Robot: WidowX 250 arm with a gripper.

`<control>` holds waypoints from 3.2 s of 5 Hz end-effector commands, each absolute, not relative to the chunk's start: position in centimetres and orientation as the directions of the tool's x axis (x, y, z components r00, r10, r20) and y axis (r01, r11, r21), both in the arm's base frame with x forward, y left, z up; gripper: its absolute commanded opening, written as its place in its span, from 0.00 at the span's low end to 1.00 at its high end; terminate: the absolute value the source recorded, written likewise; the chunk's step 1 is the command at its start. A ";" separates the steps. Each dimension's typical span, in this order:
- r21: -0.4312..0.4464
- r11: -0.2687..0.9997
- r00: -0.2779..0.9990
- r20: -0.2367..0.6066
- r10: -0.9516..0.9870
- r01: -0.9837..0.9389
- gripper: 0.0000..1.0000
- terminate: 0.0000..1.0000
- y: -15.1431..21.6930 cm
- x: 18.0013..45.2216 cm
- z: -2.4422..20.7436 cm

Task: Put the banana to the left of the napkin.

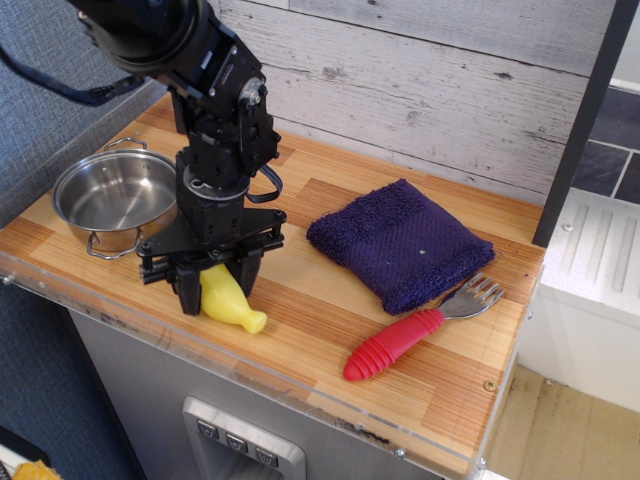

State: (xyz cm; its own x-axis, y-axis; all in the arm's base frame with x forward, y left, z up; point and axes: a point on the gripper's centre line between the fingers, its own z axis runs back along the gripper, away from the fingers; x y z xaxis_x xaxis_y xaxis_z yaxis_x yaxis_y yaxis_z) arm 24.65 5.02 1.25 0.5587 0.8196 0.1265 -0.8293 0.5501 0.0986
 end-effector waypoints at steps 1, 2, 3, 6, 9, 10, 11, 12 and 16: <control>-0.041 0.439 0.426 0.177 0.887 -0.897 0.00 0.00 4.6 26.5 4.4; -0.092 0.411 0.390 0.188 0.901 -0.907 0.00 0.00 4.9 28.5 5.4; -0.121 0.397 0.370 0.201 0.907 -0.910 0.00 0.00 5.7 30.8 5.7; -0.179 0.265 0.234 0.174 0.956 -0.948 0.00 0.00 9.9 35.4 5.3; -0.194 0.293 0.262 0.172 0.950 -0.936 0.00 0.00 8.8 38.5 3.9; -0.178 0.305 0.276 0.169 0.946 -0.936 0.00 0.00 8.4 39.0 3.1; -0.164 0.290 0.265 0.160 0.951 -0.943 0.00 0.00 8.6 38.7 2.5; -0.127 0.241 0.224 0.137 0.965 -0.962 0.00 0.00 8.3 38.2 2.1; -0.079 0.166 0.155 0.127 0.980 -0.983 1.00 0.00 9.4 36.8 3.1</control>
State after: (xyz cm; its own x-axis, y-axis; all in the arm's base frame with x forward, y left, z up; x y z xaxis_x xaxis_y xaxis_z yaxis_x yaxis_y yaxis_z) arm 36.59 9.37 0.88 0.1702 0.9800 0.1030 -0.9845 0.1736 -0.0253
